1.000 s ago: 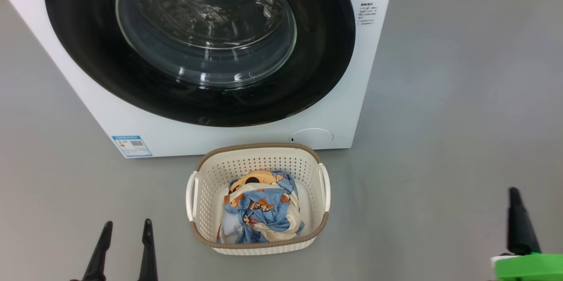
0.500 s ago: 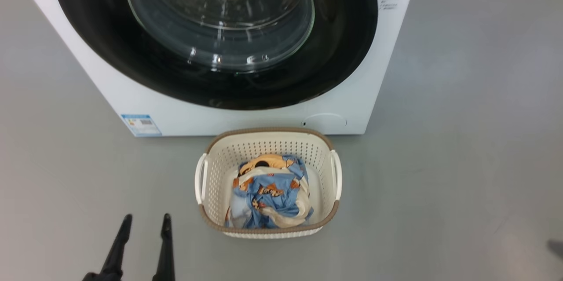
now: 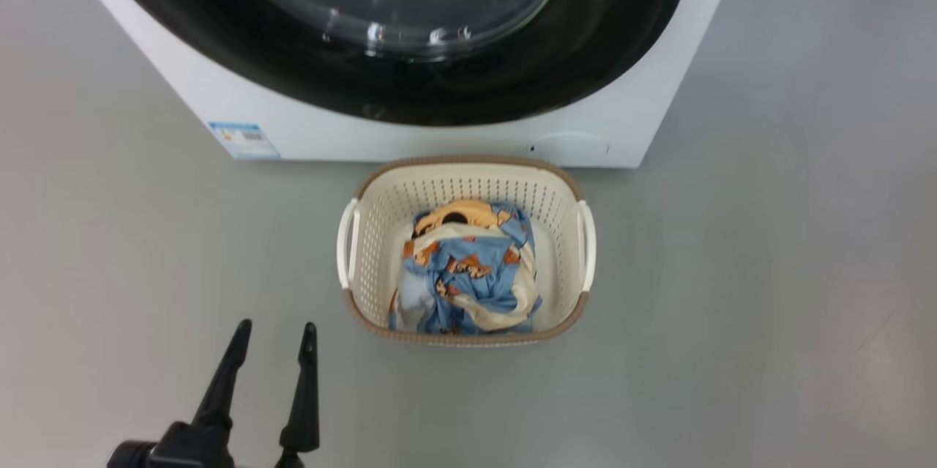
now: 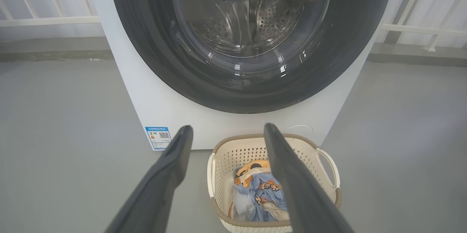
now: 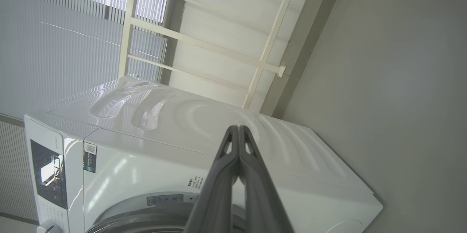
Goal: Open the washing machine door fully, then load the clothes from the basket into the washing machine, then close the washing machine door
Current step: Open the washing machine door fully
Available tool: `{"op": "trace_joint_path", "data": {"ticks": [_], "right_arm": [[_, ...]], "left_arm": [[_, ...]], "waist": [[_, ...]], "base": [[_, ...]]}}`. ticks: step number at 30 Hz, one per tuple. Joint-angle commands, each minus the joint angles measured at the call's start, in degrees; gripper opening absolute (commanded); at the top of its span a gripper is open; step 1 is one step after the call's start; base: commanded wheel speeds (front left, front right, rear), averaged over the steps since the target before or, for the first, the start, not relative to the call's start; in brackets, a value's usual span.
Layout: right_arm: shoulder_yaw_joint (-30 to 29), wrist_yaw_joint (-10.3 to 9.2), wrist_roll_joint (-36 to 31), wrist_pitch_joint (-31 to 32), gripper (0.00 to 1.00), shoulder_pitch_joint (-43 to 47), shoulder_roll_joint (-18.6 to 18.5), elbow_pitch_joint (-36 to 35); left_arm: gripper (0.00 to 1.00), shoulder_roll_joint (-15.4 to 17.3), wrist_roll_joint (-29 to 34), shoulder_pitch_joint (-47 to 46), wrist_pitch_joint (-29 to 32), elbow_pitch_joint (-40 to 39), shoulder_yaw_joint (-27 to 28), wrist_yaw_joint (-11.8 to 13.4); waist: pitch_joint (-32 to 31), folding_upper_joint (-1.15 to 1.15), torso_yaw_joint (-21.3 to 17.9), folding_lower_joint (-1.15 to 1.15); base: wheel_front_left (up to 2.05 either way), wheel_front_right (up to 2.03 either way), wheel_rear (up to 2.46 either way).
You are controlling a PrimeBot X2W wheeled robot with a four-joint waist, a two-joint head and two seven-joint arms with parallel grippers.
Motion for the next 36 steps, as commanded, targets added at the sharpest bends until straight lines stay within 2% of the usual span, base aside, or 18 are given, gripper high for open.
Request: {"op": "trace_joint_path", "data": {"ticks": [1, 6, 12, 27, 36], "right_arm": [[-0.25, 0.09, 1.24, 2.1, 0.0, -1.86, -2.55, -1.08], [-3.89, 0.09, 2.58, 9.08, 0.0, -6.8, -4.6, 1.1], [-5.31, 0.09, 2.42, 15.5, 0.0, -12.14, -5.2, 1.38], [-0.7, 0.09, -1.18, 27.92, 0.0, -24.83, -5.12, -2.19], [1.18, 0.09, -2.27, 31.96, 0.0, -28.65, -5.13, -2.38]], "left_arm": [[1.0, 0.51, 0.21, -1.95, -0.37, -1.76, 1.38, 0.15], [1.0, 0.51, 0.61, -3.23, -0.37, -2.79, -0.09, 0.67], [1.0, 0.51, 0.4, -3.87, -0.37, -2.77, -1.81, 1.42], [1.0, 0.51, 0.66, -3.06, -0.37, -3.31, -3.36, 2.75], [1.0, 0.51, 0.37, -2.18, -0.37, -3.8, -3.74, 3.13]], "waist": [[2.81, 0.0, 1.29, 0.0], [6.57, 0.0, 3.11, 0.0], [8.73, 0.0, 4.91, 0.0], [12.42, 0.0, 8.44, 0.0], [13.5, 0.0, 10.12, 0.0]], "base": [[0.0, 0.0, 0.0], [0.0, 0.0, 0.0], [0.0, 0.0, 0.0], [0.0, 0.0, 0.0], [0.0, 0.0, 0.0]]}}
